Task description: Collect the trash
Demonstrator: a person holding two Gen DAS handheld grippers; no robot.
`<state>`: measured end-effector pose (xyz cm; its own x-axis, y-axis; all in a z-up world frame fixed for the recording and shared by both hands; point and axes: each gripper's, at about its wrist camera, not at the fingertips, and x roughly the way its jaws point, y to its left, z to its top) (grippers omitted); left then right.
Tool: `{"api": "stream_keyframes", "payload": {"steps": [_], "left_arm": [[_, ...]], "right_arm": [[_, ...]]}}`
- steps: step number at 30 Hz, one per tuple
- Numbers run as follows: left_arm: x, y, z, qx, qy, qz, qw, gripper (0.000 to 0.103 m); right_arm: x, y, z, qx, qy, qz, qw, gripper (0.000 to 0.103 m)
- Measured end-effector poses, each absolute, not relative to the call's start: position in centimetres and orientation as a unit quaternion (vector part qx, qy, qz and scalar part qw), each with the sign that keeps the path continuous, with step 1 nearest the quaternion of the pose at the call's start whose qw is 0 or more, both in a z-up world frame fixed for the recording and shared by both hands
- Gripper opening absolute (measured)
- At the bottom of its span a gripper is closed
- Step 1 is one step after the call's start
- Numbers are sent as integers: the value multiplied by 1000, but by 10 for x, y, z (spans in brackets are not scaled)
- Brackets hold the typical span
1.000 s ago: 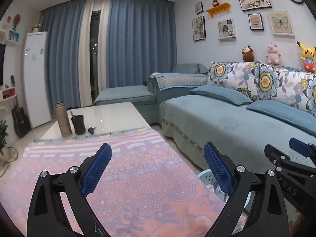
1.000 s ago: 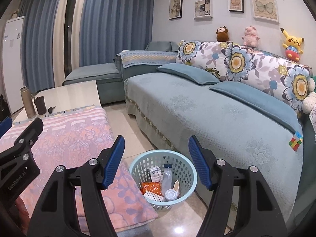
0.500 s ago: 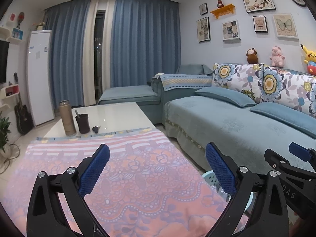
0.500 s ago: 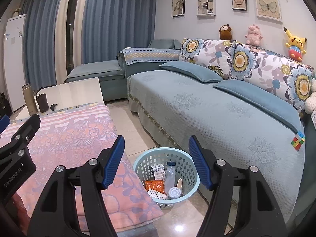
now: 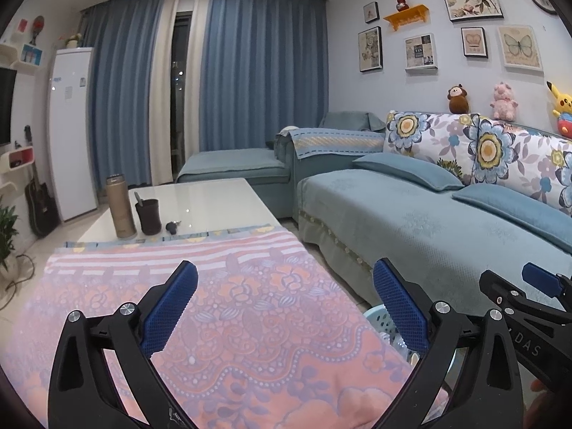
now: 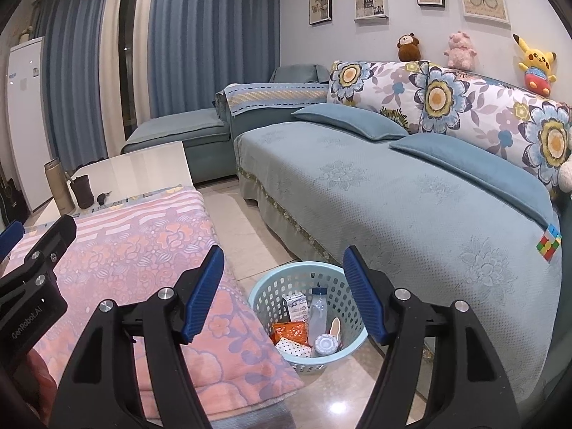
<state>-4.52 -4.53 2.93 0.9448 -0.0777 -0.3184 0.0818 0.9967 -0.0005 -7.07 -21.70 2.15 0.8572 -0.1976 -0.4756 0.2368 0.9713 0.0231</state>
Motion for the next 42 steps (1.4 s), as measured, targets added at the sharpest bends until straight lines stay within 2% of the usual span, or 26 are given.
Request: {"api": "stream_keyframes", "payload": {"steps": [42], "left_arm": [[-39,-41,27,-7,175,-47,983,95]], "right_arm": [[-68,-222,20,53,248,-102,962,67]]}}
